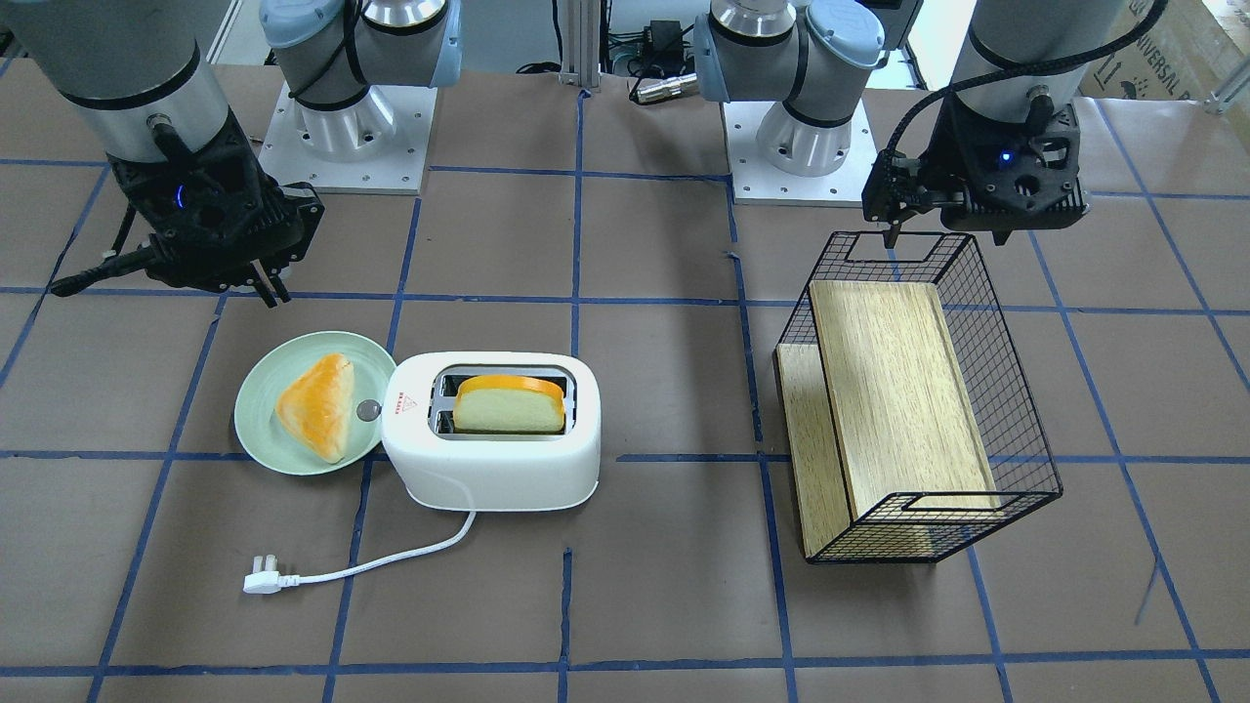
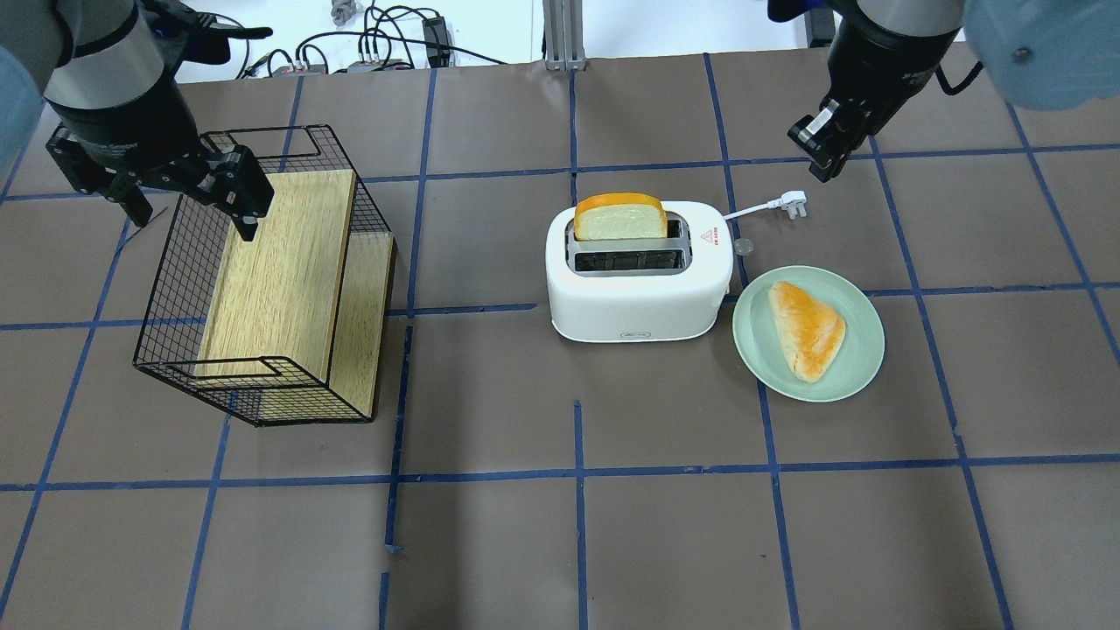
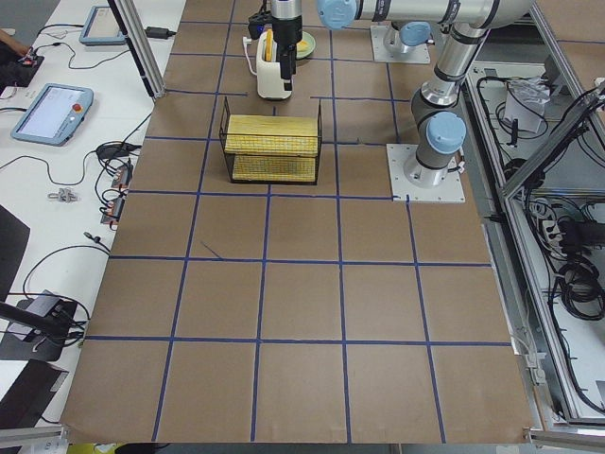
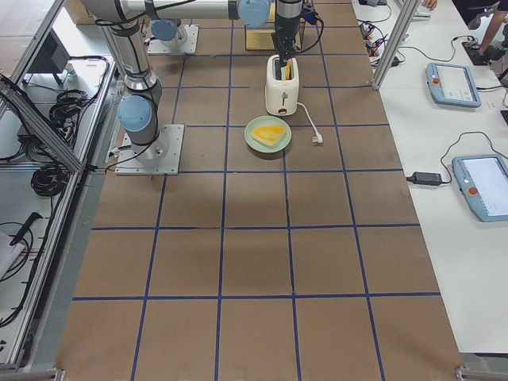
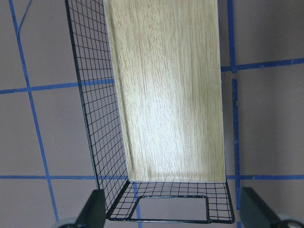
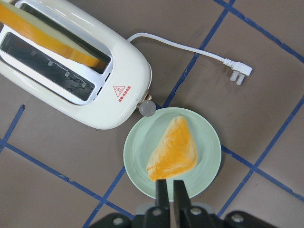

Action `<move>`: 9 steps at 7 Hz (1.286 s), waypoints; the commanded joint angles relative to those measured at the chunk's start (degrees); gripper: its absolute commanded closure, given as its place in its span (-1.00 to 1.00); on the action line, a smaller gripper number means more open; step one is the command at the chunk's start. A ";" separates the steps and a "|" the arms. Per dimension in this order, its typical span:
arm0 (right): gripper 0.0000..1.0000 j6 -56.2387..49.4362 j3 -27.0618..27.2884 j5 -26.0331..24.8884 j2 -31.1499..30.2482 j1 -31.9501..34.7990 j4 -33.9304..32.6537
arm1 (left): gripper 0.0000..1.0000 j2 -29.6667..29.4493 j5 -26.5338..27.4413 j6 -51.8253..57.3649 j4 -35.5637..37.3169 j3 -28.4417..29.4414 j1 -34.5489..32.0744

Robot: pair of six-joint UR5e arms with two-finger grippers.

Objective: Press toaster with right arm
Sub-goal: 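Close the right gripper and lower it above the toaster lever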

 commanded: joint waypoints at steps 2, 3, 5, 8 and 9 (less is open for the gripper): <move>0.70 -20.95 0.37 0.03 1.74 -0.21 -1.76 | -1.00 0.00 0.00 -0.05 0.01 0.00 0.00; 0.70 -26.86 0.37 -0.06 3.23 -0.21 -3.34 | -1.00 0.00 0.00 0.04 -0.08 0.00 0.00; 0.71 -37.24 0.54 0.38 5.25 -0.21 -5.28 | -1.00 0.00 0.00 -0.05 0.01 0.00 0.00; 0.75 -45.19 4.12 0.38 7.29 0.05 -11.75 | -1.00 0.00 0.00 0.04 0.01 0.00 0.00; 0.74 -45.20 7.71 0.03 7.29 0.05 -17.02 | -1.00 0.00 0.00 0.04 0.01 0.00 0.00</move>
